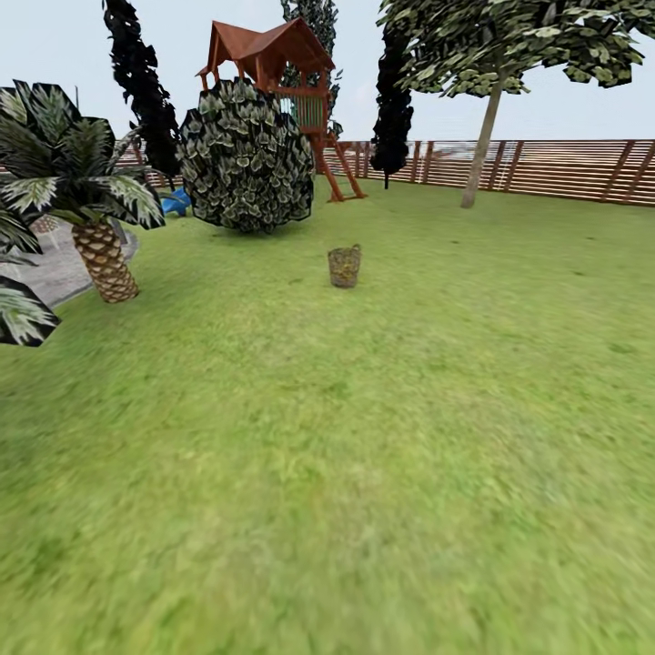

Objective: Take the three Easter eggs out of the wicker basket on the lawn in the garden, then place them on the lawn next to a single tree (choose any tree) so that all three eggs are next to the same tree and none are left in the basket.

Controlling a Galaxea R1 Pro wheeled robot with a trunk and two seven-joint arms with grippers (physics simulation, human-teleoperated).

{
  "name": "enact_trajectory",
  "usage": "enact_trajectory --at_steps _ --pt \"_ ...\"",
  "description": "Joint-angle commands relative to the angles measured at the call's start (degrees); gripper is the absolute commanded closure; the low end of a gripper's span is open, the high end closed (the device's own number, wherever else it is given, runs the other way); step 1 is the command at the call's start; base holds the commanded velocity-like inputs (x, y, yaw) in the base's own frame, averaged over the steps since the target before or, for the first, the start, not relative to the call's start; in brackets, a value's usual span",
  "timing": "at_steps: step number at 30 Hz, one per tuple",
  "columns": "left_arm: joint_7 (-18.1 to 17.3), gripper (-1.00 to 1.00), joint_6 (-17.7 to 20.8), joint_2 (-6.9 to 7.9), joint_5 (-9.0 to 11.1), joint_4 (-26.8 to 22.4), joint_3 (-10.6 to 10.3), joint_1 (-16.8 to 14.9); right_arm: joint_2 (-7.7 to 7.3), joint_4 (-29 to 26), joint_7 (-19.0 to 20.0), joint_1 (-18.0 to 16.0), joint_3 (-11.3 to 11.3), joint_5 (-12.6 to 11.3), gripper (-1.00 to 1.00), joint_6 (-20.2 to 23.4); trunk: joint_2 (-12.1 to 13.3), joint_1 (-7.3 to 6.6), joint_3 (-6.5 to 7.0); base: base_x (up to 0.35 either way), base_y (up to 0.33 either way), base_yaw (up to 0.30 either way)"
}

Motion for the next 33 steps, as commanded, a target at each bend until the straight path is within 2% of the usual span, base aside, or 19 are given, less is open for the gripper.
enact_trajectory --at_steps 1,22,33 --pt "0.02 -1.00 -0.03 0.02 0.05 -0.06 0.02 0.01 0.00 0.05 0.02 -0.03 0.03 0.00 -1.00 -0.20 -0.02 0.03 -0.04 0.340 0.074 0.000" --pt "0.02 -1.00 -0.03 0.06 0.05 -0.02 0.02 0.02 0.00 0.05 0.03 -0.03 0.05 0.09 -1.00 -0.18 -0.02 0.03 -0.04 0.340 0.074 0.000" --pt "0.02 -1.00 -0.01 -0.13 -0.29 0.00 -0.05 0.00 0.00 0.05 0.02 -0.03 0.04 0.06 -1.00 -0.20 -0.02 0.03 -0.04 0.340 0.011 0.000"
